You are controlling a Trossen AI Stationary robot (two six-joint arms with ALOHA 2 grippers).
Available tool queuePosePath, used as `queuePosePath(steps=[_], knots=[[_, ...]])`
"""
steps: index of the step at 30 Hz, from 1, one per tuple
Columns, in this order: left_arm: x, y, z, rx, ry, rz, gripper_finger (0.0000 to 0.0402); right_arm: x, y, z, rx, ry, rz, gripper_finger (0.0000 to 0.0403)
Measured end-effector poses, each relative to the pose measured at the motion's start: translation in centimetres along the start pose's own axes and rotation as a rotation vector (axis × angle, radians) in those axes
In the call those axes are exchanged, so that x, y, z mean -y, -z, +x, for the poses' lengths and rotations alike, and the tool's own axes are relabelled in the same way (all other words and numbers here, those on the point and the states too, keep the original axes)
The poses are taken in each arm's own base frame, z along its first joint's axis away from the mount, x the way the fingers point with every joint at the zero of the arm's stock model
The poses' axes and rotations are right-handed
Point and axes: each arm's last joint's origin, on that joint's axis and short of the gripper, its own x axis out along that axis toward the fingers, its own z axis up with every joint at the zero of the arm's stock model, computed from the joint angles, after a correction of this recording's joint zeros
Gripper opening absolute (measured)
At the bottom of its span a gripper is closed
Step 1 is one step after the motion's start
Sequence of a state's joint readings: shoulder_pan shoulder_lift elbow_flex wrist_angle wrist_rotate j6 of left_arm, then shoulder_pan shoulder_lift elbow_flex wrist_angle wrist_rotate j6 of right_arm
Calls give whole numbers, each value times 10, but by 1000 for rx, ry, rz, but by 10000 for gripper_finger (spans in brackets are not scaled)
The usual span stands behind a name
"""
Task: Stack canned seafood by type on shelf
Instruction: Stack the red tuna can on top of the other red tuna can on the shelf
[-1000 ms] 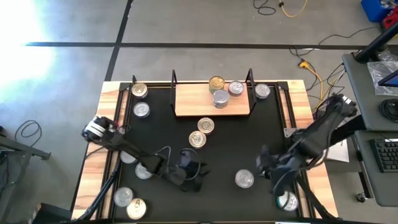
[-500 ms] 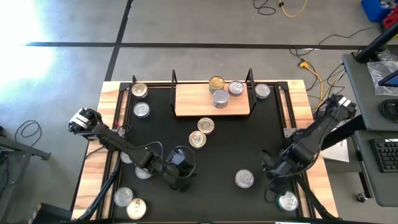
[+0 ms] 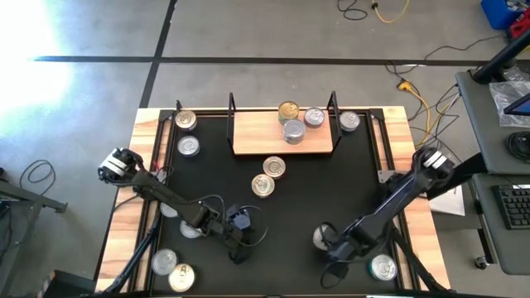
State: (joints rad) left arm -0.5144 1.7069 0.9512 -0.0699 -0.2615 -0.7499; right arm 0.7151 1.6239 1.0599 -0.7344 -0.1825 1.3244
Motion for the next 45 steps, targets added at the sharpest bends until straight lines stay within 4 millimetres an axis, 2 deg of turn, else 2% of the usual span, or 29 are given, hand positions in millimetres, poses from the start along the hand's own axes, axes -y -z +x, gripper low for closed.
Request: queuePosePath(steps=[5, 9, 12, 16, 21, 27, 29, 36, 40, 45], knots=[[-6, 7, -5, -122, -23, 32, 305, 8, -4, 22, -28, 145, 19, 9], [-13, 21, -16, -292, -82, 129, 327, 4, -17, 25, 34, 90, 37, 9], [-18, 25, -22, -351, -114, 202, 332, -10, -31, 15, 185, -17, 81, 9], [-20, 25, -23, -359, -100, 347, 332, -27, -37, -16, 400, -99, 157, 9], [-34, 31, -35, -395, -117, 530, 331, -19, -33, -28, 395, 33, 401, 9], [-59, 47, -64, -351, -69, 654, 331, -13, -38, -38, 327, 99, 841, 9], [-66, 50, -74, -335, -57, 663, 331, -14, -44, -43, 310, 90, 927, 9], [-83, 58, -97, -240, -3, 669, 331, -9, -80, -43, 281, 92, 1024, 9], [-84, 58, -96, -119, 46, 635, 331, -8, -100, -33, 278, 68, 1010, 9], [-83, 59, -90, -76, 65, 581, 331, -13, -122, -12, 233, 3, 972, 9]])
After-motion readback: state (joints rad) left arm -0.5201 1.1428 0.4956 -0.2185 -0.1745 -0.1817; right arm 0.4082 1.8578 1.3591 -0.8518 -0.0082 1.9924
